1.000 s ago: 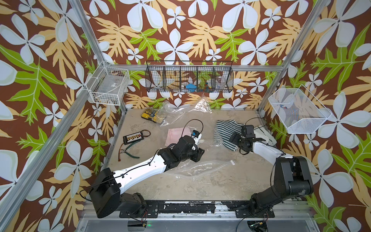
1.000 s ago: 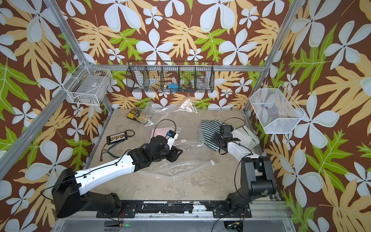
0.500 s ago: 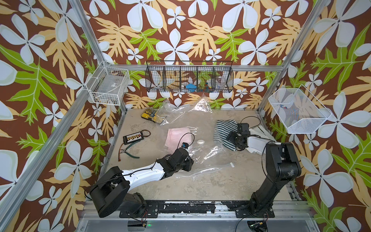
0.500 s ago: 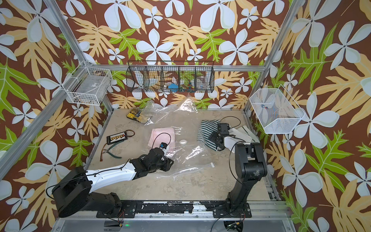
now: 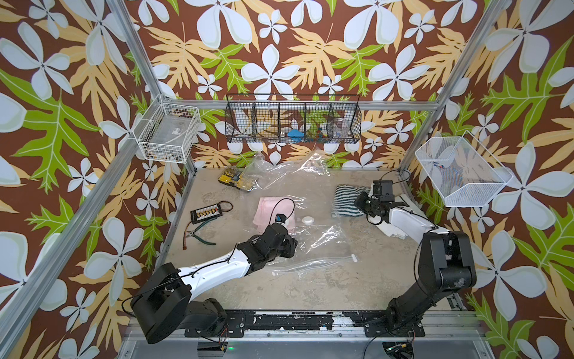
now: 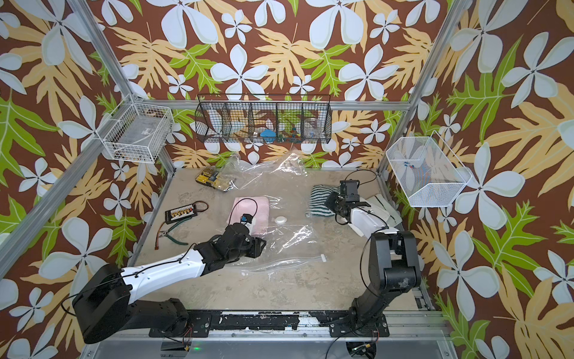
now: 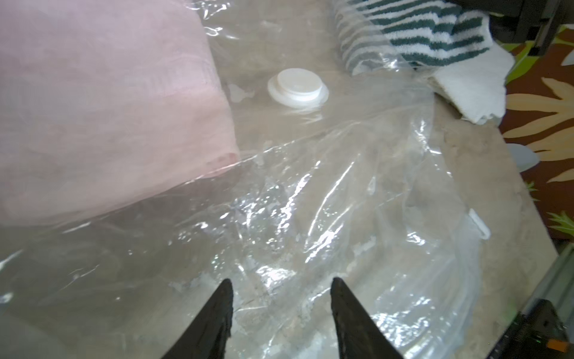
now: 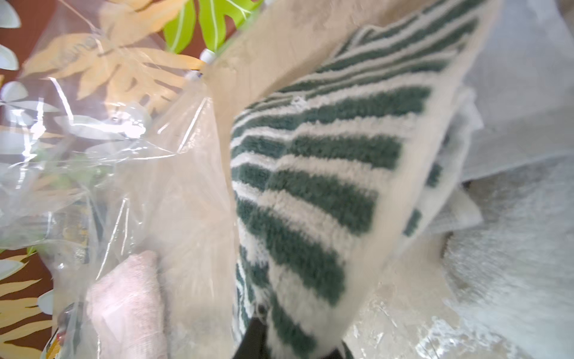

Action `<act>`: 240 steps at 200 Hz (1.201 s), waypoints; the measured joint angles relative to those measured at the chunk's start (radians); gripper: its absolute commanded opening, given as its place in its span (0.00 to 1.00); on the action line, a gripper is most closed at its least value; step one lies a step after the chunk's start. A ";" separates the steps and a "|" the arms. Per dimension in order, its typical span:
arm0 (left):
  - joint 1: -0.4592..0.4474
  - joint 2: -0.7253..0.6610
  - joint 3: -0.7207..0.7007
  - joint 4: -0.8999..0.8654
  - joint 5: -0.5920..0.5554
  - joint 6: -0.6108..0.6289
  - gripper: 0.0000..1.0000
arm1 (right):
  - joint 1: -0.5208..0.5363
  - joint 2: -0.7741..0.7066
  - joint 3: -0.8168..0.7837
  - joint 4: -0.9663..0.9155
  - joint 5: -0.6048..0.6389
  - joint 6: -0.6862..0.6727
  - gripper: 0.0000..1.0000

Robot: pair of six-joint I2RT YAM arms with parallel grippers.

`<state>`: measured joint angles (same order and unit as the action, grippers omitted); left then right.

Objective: Place the folded towel into the vacuum bag
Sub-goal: Pick up the towel from the center of the board, then place the towel in the vacuum bag.

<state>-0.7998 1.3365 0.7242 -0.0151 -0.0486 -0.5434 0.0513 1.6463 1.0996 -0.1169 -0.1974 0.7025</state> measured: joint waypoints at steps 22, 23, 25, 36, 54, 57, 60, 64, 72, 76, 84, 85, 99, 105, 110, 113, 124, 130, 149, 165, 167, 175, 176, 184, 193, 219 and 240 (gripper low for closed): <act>-0.009 0.053 0.065 0.023 0.049 0.000 0.53 | 0.000 -0.053 0.064 -0.048 -0.008 -0.027 0.12; -0.010 0.055 0.067 0.024 0.050 0.000 0.53 | 0.000 -0.055 0.067 -0.050 -0.008 -0.028 0.12; -0.012 0.059 0.070 0.025 0.051 0.000 0.53 | 0.001 -0.060 0.075 -0.056 -0.008 -0.032 0.12; -0.022 0.081 0.087 0.034 0.064 0.000 0.53 | 0.002 -0.081 0.111 -0.075 -0.009 -0.051 0.11; -0.032 0.098 0.094 0.042 0.083 -0.001 0.53 | 0.004 -0.116 0.164 -0.107 -0.021 -0.081 0.10; -0.032 0.100 0.094 0.042 0.083 -0.001 0.53 | 0.004 -0.121 0.170 -0.111 -0.024 -0.083 0.10; -0.032 0.100 0.094 0.042 0.083 -0.001 0.53 | 0.004 -0.127 0.177 -0.118 -0.030 -0.087 0.09; -0.032 0.100 0.094 0.042 0.083 -0.001 0.53 | 0.004 -0.134 0.185 -0.126 -0.039 -0.093 0.09; -0.032 0.101 0.094 0.043 0.084 -0.002 0.53 | 0.005 -0.149 0.197 -0.143 -0.053 -0.102 0.09; -0.032 0.100 0.093 0.046 0.084 -0.002 0.53 | 0.008 -0.158 0.202 -0.153 -0.065 -0.104 0.09; -0.032 0.100 0.091 0.057 0.084 -0.002 0.53 | 0.014 -0.175 0.209 -0.166 -0.084 -0.105 0.09; -0.032 0.100 0.090 0.058 0.084 -0.002 0.53 | 0.016 -0.177 0.209 -0.166 -0.086 -0.105 0.09; -0.032 0.102 0.074 0.079 0.083 -0.004 0.53 | 0.052 -0.220 0.202 -0.172 -0.132 -0.107 0.09; -0.032 0.106 0.067 0.081 0.083 -0.004 0.53 | 0.072 -0.239 0.190 -0.170 -0.151 -0.107 0.08; -0.032 0.107 0.061 0.080 0.082 -0.004 0.53 | 0.093 -0.261 0.171 -0.166 -0.174 -0.107 0.09; -0.032 0.108 0.058 0.080 0.082 -0.005 0.53 | 0.106 -0.275 0.154 -0.159 -0.186 -0.107 0.09; -0.032 0.102 0.048 0.067 0.062 -0.008 0.53 | 0.151 -0.328 0.077 -0.142 -0.228 -0.103 0.09; -0.031 0.091 0.047 0.051 0.044 -0.012 0.53 | 0.169 -0.356 0.027 -0.138 -0.258 -0.101 0.09; -0.021 0.034 0.062 -0.014 -0.032 -0.031 0.52 | 0.197 -0.439 -0.180 -0.123 -0.294 -0.086 0.10; -0.006 -0.009 0.080 -0.064 -0.106 -0.048 0.52 | 0.198 -0.477 -0.361 -0.122 -0.293 -0.074 0.18; -0.005 -0.014 0.082 -0.071 -0.116 -0.053 0.52 | 0.198 -0.478 -0.377 -0.124 -0.293 -0.072 0.21; 0.001 -0.023 0.086 -0.095 -0.141 -0.056 0.52 | 0.198 -0.471 -0.447 -0.130 -0.291 -0.062 0.29; 0.001 -0.024 0.087 -0.097 -0.143 -0.056 0.52 | 0.198 -0.470 -0.454 -0.131 -0.291 -0.060 0.30; 0.003 -0.026 0.091 -0.121 -0.161 -0.058 0.52 | 0.200 -0.457 -0.500 -0.137 -0.289 -0.055 0.43; 0.003 -0.021 0.100 -0.145 -0.154 -0.064 0.52 | 0.200 -0.446 -0.535 -0.150 -0.280 -0.053 0.55; -0.005 0.007 0.153 -0.183 -0.102 -0.084 0.52 | 0.201 -0.502 -0.533 -0.226 -0.199 -0.059 0.73; -0.044 0.036 0.211 -0.182 -0.052 -0.083 0.53 | 0.198 -0.576 -0.450 -0.277 -0.084 -0.082 0.77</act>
<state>-0.8440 1.3727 0.9348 -0.1967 -0.1005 -0.6266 0.2493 1.0706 0.6498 -0.3943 -0.2810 0.6201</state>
